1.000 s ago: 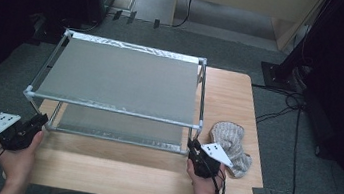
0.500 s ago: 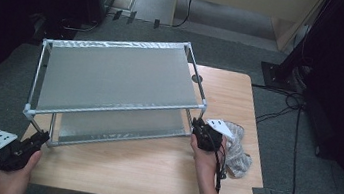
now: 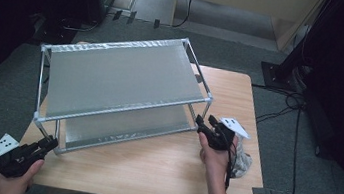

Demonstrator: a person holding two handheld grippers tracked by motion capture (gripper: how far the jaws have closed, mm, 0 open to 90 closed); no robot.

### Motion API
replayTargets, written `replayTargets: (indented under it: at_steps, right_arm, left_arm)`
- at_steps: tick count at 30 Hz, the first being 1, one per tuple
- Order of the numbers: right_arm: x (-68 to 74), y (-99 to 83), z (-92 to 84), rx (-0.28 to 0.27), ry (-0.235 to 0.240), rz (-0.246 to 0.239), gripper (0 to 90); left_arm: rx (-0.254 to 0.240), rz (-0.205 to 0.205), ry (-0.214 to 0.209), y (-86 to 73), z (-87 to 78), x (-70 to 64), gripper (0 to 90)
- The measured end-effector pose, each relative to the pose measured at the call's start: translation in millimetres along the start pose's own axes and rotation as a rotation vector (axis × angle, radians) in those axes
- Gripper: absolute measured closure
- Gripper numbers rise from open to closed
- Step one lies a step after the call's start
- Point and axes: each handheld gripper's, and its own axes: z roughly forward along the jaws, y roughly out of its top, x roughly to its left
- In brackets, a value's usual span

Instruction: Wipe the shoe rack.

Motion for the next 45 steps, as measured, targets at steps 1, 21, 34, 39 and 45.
replayTargets:
  at_steps: [1,21,34,39,45]
  right_arm:
    - [-3.5,0.8,-9.3,-0.015,0.006,-0.009,45.8]
    - [-77.7,-43.9,-35.0,0.188,-0.293,0.046,20.9]
    - [-74.4,-52.9,-38.6,0.242,-0.364,0.088,13.3]
    - [-64.8,-50.9,-53.5,0.199,-0.329,0.089,13.4]
    - [-68.2,-64.7,-44.6,0.283,-0.322,0.091,18.3]
  left_arm:
    - [0.002,0.011,-0.005,-0.1,0.6,-1.1,73.6]
    - [0.022,0.154,-0.163,-0.9,22.9,-43.1,75.9]
    - [0.052,0.216,-0.267,-6.4,31.8,-68.0,76.4]
    - [0.008,0.195,-0.269,-5.0,29.1,-66.8,71.1]
    - [0.004,0.22,-0.253,-4.4,29.9,-70.0,76.4]
